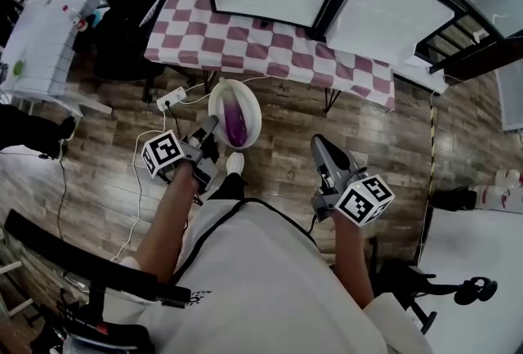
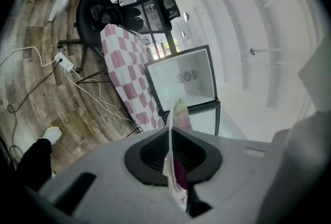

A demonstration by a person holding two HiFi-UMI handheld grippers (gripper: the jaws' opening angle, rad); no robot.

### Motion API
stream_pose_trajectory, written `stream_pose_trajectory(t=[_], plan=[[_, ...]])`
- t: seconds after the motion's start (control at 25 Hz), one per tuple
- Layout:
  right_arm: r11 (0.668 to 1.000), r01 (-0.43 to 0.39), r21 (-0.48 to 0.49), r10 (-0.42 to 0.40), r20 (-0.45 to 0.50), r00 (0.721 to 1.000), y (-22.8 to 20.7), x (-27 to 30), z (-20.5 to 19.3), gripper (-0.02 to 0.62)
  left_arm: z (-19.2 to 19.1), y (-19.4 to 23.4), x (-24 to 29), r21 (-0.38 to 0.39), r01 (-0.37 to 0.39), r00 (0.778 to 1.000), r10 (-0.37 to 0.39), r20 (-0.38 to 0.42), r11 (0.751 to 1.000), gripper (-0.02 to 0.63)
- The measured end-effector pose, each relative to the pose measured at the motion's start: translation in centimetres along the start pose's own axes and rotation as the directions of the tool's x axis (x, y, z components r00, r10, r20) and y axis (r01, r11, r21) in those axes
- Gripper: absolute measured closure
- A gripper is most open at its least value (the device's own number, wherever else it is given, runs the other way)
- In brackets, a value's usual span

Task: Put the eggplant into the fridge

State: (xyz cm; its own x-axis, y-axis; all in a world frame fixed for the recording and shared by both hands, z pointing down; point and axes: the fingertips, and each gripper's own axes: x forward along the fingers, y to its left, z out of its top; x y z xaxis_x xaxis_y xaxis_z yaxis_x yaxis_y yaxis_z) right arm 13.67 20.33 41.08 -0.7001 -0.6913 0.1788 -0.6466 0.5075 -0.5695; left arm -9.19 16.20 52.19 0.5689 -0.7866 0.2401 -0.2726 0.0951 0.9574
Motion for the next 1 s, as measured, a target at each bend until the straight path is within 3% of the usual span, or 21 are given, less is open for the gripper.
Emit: stream_pose_trajectory(t=[0.52, 1.0], plan=[[0.999, 0.049, 0.008, -0.049, 0.019, 0.999, -1.0, 10.0, 3.4, 0.589, 9.9, -0.1, 5.7, 0.011, 0.022, 0.998, -0.022, -0.062, 1.000, 0.583], [0.997, 0.079, 0.007, -0.080, 0.055, 0.995, -1.1, 12.9, 4.3, 0.589, 13.4, -0.3, 7.8, 0.027, 0.040, 0.995, -0.037, -0.092, 0.999, 0.583]])
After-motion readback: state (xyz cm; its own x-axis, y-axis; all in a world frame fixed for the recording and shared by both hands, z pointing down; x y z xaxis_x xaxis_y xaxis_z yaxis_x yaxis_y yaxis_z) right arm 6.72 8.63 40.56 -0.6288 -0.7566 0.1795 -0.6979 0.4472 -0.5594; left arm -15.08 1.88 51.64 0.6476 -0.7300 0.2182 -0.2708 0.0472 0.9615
